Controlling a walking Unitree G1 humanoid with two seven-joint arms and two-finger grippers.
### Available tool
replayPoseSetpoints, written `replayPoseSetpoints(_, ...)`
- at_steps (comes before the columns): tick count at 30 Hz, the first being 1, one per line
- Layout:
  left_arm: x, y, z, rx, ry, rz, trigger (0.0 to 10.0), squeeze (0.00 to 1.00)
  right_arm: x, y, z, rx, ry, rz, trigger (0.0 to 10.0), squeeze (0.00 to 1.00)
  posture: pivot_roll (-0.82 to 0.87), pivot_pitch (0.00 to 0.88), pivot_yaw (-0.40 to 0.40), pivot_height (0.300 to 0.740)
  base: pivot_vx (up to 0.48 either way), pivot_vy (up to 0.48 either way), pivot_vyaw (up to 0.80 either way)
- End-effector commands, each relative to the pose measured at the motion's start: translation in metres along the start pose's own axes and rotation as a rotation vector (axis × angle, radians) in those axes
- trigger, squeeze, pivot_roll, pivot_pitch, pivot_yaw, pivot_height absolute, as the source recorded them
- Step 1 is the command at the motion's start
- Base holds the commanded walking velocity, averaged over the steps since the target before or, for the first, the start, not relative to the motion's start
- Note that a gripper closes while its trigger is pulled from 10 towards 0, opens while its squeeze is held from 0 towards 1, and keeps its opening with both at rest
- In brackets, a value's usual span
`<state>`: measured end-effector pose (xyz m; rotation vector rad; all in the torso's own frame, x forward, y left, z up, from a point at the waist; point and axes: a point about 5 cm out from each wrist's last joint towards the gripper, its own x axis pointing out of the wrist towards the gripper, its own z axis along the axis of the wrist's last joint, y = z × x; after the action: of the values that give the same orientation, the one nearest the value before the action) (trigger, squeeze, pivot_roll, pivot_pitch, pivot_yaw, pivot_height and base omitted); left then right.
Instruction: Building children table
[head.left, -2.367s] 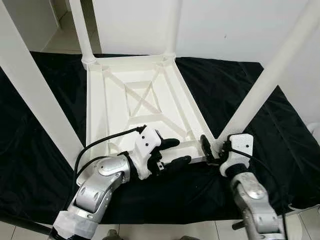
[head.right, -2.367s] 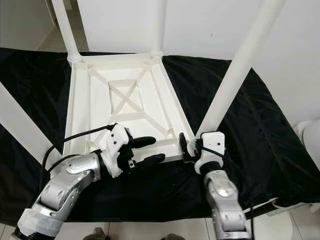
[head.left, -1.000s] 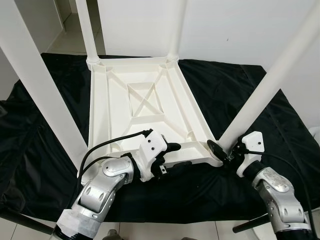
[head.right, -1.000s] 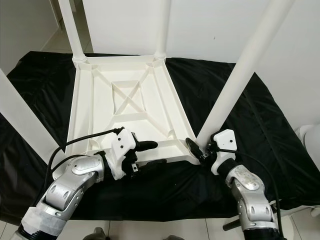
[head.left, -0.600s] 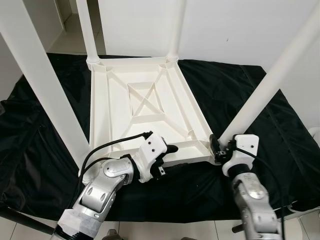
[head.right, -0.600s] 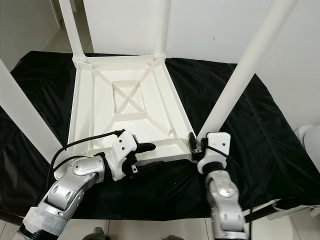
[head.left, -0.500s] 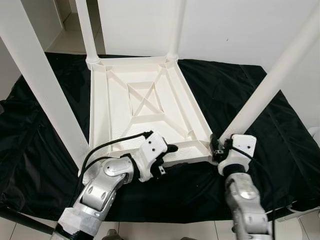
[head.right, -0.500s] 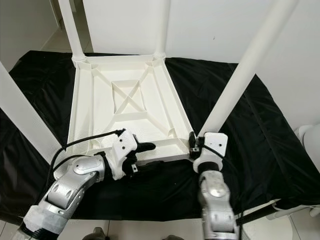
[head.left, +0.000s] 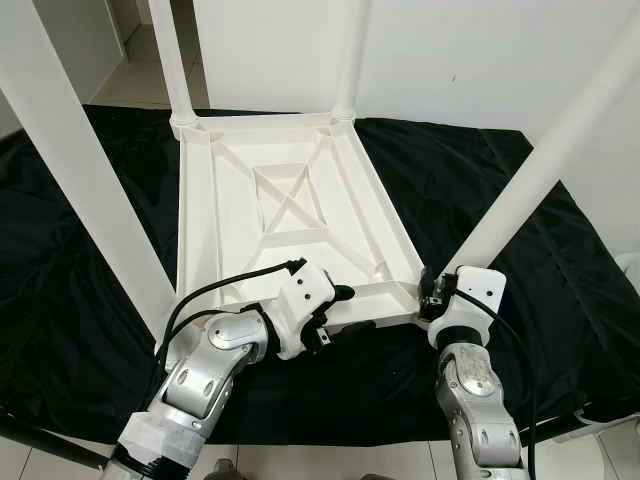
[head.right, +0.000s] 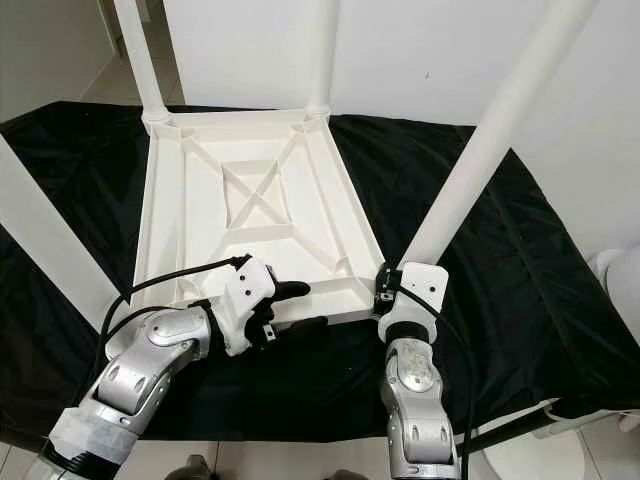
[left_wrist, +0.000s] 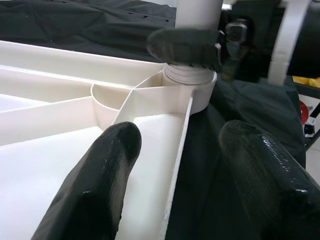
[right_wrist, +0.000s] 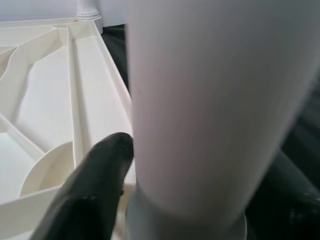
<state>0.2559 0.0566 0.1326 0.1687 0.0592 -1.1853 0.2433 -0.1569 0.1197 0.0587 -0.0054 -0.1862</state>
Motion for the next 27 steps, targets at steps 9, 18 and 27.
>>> replayPoseSetpoints(9,-0.001,0.007,-0.001,0.011,0.007,0.12,10.0,0.0,-0.005,-0.025,0.0,-0.042,-0.027,0.164,10.0,0.0,0.03,0.001,-0.051,0.74,0.0,0.0,0.0)
replayPoseSetpoints(18,-0.001,0.006,0.0,0.013,0.006,0.111,10.0,0.0,0.003,-0.039,0.004,-0.103,-0.027,0.468,10.0,0.0,0.02,0.011,-0.04,0.74,0.0,0.0,0.0)
replayPoseSetpoints(27,0.0,0.007,0.001,0.018,0.008,0.111,10.0,0.0,0.015,-0.039,0.002,-0.19,0.035,0.731,10.0,0.0,0.02,0.018,-0.025,0.74,0.0,0.0,0.0)
